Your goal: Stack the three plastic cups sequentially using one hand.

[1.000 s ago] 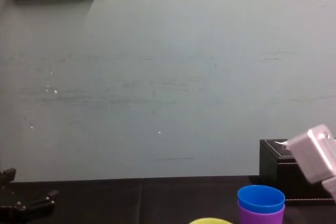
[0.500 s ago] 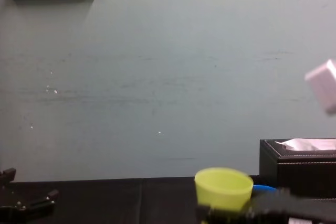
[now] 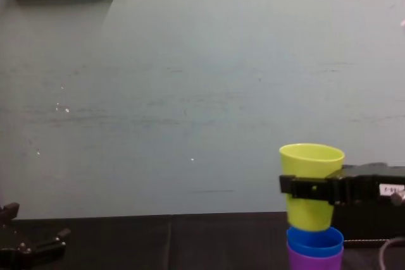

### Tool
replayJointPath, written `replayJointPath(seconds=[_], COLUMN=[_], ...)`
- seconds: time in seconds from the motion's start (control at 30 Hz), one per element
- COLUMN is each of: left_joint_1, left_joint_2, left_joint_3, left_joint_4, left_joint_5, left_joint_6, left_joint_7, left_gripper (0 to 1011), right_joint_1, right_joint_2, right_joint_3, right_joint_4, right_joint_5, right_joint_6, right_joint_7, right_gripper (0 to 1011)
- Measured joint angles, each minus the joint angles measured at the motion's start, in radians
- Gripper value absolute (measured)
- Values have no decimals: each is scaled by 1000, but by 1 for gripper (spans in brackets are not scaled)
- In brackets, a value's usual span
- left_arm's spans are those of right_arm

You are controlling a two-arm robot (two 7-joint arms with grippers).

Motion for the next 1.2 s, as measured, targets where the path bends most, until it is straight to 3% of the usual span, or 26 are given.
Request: replayJointPath(seconds=[0.37,1.2], left_joint_1=[0,0], left_joint_2=[0,0], left_joint_3=[0,0], left_joint_4=[0,0], left_joint_5=[0,0], left_joint_6=[0,0], left_joint_7=[0,0], left_gripper=[1000,1000], right_joint_1=[34,34], right_joint_2=[-2,-18], right_joint_3=[15,-5], right_joint_4=[52,91], right_joint_5=[8,-8], right_joint_6=[12,-13], right_joint_7=[-31,-31], right_gripper=[729,729])
